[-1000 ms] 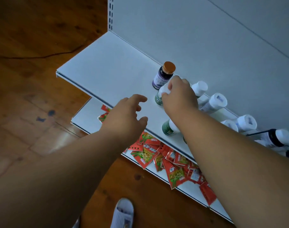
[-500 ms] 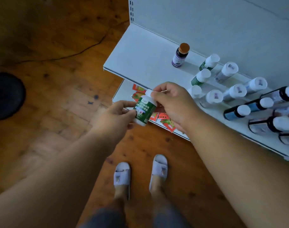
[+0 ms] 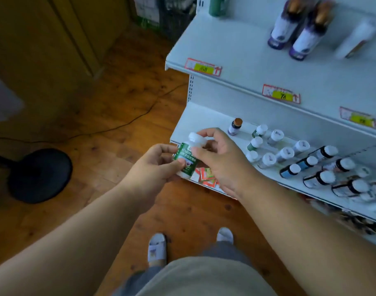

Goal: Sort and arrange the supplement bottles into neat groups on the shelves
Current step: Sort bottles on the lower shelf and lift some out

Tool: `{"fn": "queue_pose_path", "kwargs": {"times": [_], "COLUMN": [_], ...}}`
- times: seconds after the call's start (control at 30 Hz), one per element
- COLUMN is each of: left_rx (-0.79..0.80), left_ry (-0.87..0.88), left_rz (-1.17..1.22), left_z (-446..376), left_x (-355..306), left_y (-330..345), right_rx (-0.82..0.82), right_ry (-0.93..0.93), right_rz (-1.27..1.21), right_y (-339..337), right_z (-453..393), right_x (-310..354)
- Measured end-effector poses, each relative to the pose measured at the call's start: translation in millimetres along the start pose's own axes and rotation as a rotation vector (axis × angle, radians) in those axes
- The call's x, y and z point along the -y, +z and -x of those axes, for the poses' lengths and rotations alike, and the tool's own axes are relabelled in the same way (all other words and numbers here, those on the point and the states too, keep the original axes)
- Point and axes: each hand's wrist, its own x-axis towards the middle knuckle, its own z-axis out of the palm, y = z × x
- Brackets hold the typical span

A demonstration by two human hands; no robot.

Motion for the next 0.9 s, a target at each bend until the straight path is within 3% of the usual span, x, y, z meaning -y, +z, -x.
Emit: {"fn": "queue_pose_path", "kwargs": {"times": [0.27, 0.63, 0.9], "left_rx": [0.108, -0.033, 0.183], "left_ry": [0.183, 0.467, 0.38], "left_rz": [-0.136, -0.622, -0.819], "left_z": [-23.5, -188.9, -280.2], "left_x": [-120.1, -219.1, -253.5], "left_y": [-12.9, 60.2, 77.3], "right_rx": [-0.128, -0.377, -0.633], "right_ry": [-0.235, -0.334, -0.324], "right_rz": [0.043, 0.361, 0.629], "right_y": [-1.2, -79.5, -103.3], "right_z": [-38.2, -187.7, -289.5], "right_x": [105.1, 154.2, 137.7]}}
